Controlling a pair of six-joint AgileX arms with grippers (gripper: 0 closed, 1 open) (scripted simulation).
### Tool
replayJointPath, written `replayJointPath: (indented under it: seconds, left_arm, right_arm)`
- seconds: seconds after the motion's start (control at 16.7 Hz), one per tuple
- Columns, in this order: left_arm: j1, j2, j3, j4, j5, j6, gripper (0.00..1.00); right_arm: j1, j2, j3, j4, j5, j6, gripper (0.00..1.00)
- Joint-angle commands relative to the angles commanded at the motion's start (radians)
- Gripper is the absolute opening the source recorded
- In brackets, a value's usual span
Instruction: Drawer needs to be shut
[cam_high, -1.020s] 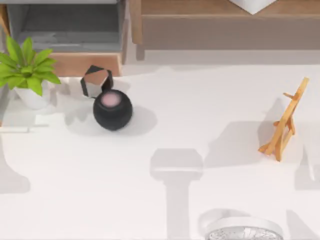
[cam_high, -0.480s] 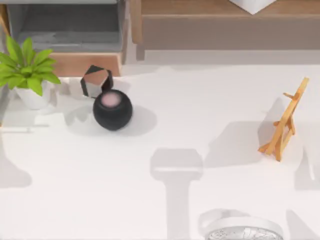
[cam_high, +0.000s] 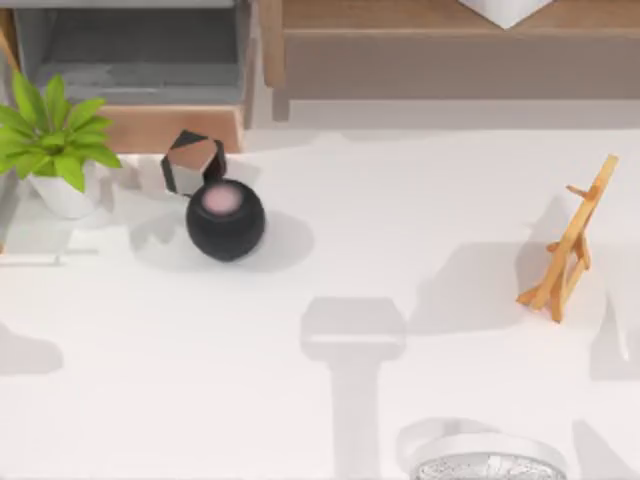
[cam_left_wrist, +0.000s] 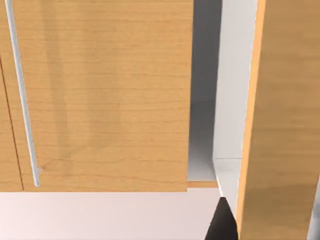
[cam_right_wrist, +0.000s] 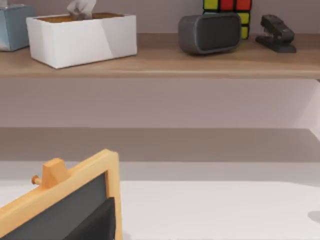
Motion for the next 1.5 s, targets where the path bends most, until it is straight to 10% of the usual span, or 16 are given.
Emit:
replayJointPath:
  seconds: [0.18, 1.5]
  left_arm:
    - [0.000, 0.000, 0.000, 0.000, 0.000, 0.000, 0.00]
    - [-0.111, 0.101, 0.213, -0.135, -0.119, -0.010, 0.00]
  right_arm:
    - [0.000, 0.000, 0.000, 0.000, 0.000, 0.000, 1.00]
    - [0.000, 0.000, 0.000, 0.000, 0.000, 0.000, 1.00]
